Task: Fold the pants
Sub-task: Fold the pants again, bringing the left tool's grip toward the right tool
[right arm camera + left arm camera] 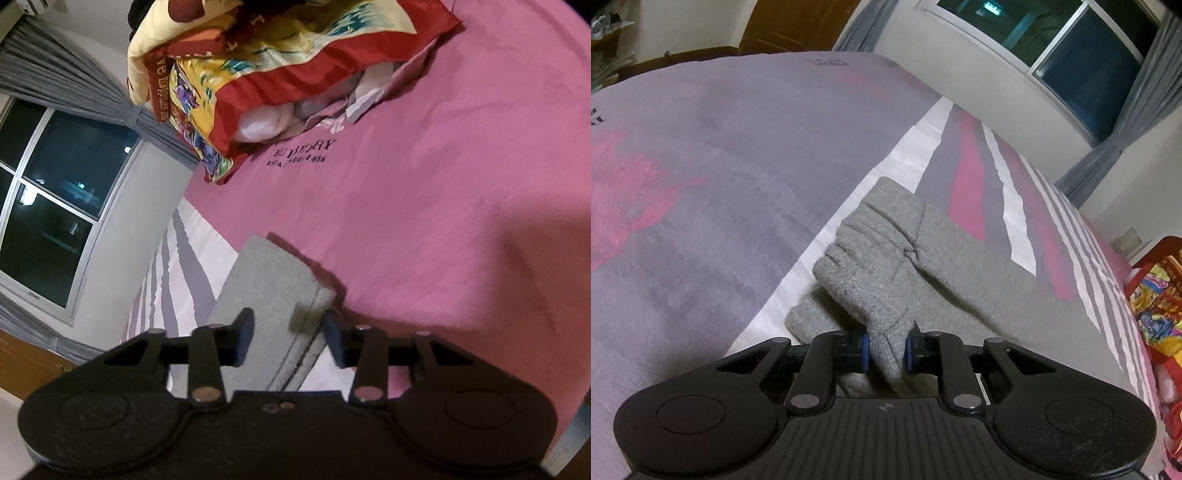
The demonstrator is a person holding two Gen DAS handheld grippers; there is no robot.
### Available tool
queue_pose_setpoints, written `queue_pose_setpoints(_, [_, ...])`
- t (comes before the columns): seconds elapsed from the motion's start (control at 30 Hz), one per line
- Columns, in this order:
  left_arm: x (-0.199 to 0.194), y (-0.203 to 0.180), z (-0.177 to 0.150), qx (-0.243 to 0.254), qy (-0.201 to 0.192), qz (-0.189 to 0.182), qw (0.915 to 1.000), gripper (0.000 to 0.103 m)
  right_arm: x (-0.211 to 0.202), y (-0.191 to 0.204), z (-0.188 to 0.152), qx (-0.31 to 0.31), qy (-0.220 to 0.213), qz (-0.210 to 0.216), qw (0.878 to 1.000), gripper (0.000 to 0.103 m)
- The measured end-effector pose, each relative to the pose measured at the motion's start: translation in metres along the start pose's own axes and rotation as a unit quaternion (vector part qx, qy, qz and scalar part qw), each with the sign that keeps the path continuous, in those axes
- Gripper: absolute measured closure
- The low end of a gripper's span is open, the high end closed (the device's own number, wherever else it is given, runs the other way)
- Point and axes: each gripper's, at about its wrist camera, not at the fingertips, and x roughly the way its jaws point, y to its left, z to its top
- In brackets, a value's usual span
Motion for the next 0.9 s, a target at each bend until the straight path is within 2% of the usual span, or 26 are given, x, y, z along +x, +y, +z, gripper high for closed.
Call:
queue_pose_setpoints(0.07, [0.002, -0.002, 0.003, 0.001, 0.002, 0.001, 1.0, 0.085, 0.004, 0.002, 0.0, -0.005, 0.001, -0.007, 1.0, 0.078])
queue_pose_setpoints(0.1, [0.002, -0.002, 0.003, 0.002, 0.003, 0.001, 1.0, 0.085, 0.006, 0.003, 0.001, -0.012, 0.003, -0.018, 1.0, 0.089])
queue_pose_setpoints(0.23, [-0.001, -0.004, 0.008, -0.003, -0.001, -0.006, 1.0, 0.085, 0.005, 0.016, 0.0, -0.049, -0.001, -0.028, 0.998, 0.095])
queue_pose_setpoints(0.3, [-0.011, 0.0, 0.014, -0.02, -0.028, -0.027, 0.999, 0.085, -0.004, 0.024, 0.001, -0.057, -0.011, -0.006, 0.998, 0.095])
queue_pose_setpoints(0.33, [-0.011, 0.0, 0.015, -0.011, -0.031, -0.027, 0.9991, 0.085, -0.008, 0.026, 0.0, -0.064, -0.016, 0.001, 0.998, 0.095])
queue_pose_setpoints(0.4, [-0.001, 0.001, 0.013, 0.005, -0.006, -0.001, 1.0, 0.085, -0.002, 0.025, 0.0, -0.08, -0.005, -0.028, 0.996, 0.095])
queue_pose_setpoints(0.43, [0.004, 0.004, 0.01, -0.002, 0.002, -0.001, 1.0, 0.085, 0.007, 0.016, 0.0, -0.067, 0.018, -0.05, 0.996, 0.095])
queue_pose_setpoints(0.47, [0.005, 0.007, 0.008, -0.015, 0.002, -0.006, 0.9999, 0.085, 0.011, 0.009, 0.0, -0.05, 0.03, -0.052, 0.997, 0.095])
queue_pose_setpoints(0.5, [0.005, 0.011, 0.008, -0.031, 0.001, -0.013, 0.9994, 0.084, 0.008, 0.003, 0.001, -0.033, 0.026, -0.039, 0.998, 0.093])
queue_pose_setpoints(0.6, [-0.001, 0.015, 0.008, -0.049, 0.0, -0.025, 0.9985, 0.079, -0.011, -0.001, -0.001, -0.013, 0.0, -0.019, 1.0, 0.069])
queue_pose_setpoints(0.7, [-0.012, 0.009, 0.005, -0.032, -0.013, -0.02, 0.9992, 0.078, -0.016, -0.011, -0.005, 0.007, 0.0, -0.002, 1.0, 0.063])
queue_pose_setpoints(0.8, [-0.007, 0.007, 0.001, -0.024, -0.006, 0.006, 0.9997, 0.077, -0.001, -0.017, -0.008, 0.033, 0.014, 0.006, 0.999, 0.059])
queue_pose_setpoints(0.83, [-0.004, 0.003, 0.0, -0.014, -0.004, 0.018, 0.9997, 0.076, 0.004, -0.016, -0.009, 0.032, 0.015, 0.01, 0.999, 0.056])
queue_pose_setpoints(0.9, [0.002, -0.005, 0.001, 0.017, 0.0, 0.04, 0.9991, 0.076, 0.016, -0.004, -0.01, 0.009, 0.016, -0.008, 1.0, 0.057])
